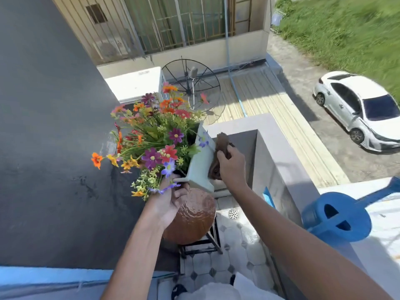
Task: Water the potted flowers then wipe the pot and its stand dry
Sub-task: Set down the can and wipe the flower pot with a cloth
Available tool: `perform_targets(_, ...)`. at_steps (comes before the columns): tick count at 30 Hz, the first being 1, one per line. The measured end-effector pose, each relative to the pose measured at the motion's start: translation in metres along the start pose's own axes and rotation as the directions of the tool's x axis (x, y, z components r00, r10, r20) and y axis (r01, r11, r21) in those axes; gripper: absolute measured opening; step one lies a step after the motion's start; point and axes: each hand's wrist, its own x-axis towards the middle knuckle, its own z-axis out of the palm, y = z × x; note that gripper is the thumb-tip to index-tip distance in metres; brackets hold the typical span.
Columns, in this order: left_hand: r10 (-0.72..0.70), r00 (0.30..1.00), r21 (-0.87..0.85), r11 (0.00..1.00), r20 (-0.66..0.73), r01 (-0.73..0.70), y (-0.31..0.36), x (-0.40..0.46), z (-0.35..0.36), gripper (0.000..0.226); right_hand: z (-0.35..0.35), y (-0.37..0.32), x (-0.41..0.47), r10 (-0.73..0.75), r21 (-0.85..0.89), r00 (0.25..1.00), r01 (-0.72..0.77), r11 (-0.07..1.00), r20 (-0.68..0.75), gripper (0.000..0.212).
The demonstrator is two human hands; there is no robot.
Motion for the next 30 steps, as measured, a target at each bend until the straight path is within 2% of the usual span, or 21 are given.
perform_targets(2, 0.015, 1.0, 0.005, 1.0, -0.012, -0.015, 0.0, 0.002, 0.0, 0.031, 0.004, 0.001, -0.009, -0.01, -0.003, 1.0, 0.01, 1.0, 0.029, 0.016)
perform_targets(6, 0.039, 0.999, 0.078, 0.996, -0.006, -0.038, -0.004, 0.003, 0.002, 0.033, 0.012, -0.039, -0.019, -0.18, 0.095, 0.981, 0.173, 0.98, 0.077, 0.013)
perform_targets(9, 0.034, 0.999, 0.087, 0.996, 0.023, -0.036, -0.004, 0.003, 0.001, 0.03, 0.008, -0.059, -0.004, -0.241, 0.141, 0.968, 0.23, 0.963, 0.067, 0.016)
perform_targets(11, 0.05, 0.998, 0.1, 0.993, 0.048, -0.055, -0.002, 0.0, 0.002, 0.031, 0.005, -0.052, 0.014, -0.23, 0.074, 0.973, 0.228, 0.971, 0.024, 0.017)
perform_targets(13, 0.069, 0.996, 0.103, 0.992, 0.06, -0.075, -0.001, -0.003, 0.004, 0.034, 0.003, -0.034, 0.026, -0.155, 0.027, 0.988, 0.155, 0.988, 0.003, 0.016)
perform_targets(16, 0.092, 0.995, 0.133, 0.986, 0.043, -0.097, 0.002, -0.003, 0.003, 0.026, 0.004, -0.018, 0.026, -0.106, -0.054, 0.994, 0.107, 0.993, 0.016, 0.02)
perform_targets(19, 0.112, 0.994, 0.203, 0.973, 0.011, -0.112, 0.0, 0.003, 0.003, 0.028, 0.009, -0.033, 0.015, -0.157, -0.003, 0.988, 0.157, 0.988, 0.006, 0.016)
perform_targets(21, 0.111, 0.994, 0.184, 0.977, -0.007, -0.108, -0.001, 0.004, 0.007, 0.03, 0.012, -0.05, 0.003, -0.233, 0.072, 0.972, 0.233, 0.97, 0.004, 0.016)
perform_targets(23, 0.12, 0.993, 0.119, 0.986, 0.006, -0.12, 0.001, 0.004, 0.011, 0.032, 0.013, -0.056, -0.016, -0.298, 0.072, 0.954, 0.295, 0.953, 0.036, 0.031)
perform_targets(25, 0.109, 0.994, 0.056, 0.992, 0.029, -0.111, 0.007, 0.004, 0.013, 0.032, 0.014, -0.04, -0.036, -0.327, 0.044, 0.94, 0.324, 0.945, 0.095, 0.018)
perform_targets(26, 0.108, 0.994, 0.042, 0.993, 0.031, -0.11, 0.01, 0.005, 0.012, 0.032, 0.014, -0.027, -0.045, -0.324, 0.02, 0.937, 0.324, 0.946, 0.127, 0.01)
perform_targets(27, 0.111, 0.994, 0.034, 0.993, 0.023, -0.112, 0.011, 0.005, 0.011, 0.031, 0.015, -0.013, -0.05, -0.298, 0.001, 0.943, 0.301, 0.954, 0.145, 0.01)
perform_targets(30, 0.106, 0.994, 0.035, 0.994, -0.02, -0.105, 0.009, 0.004, 0.009, 0.028, 0.018, 0.013, -0.052, -0.133, -0.038, 0.979, 0.141, 0.989, 0.154, 0.023)
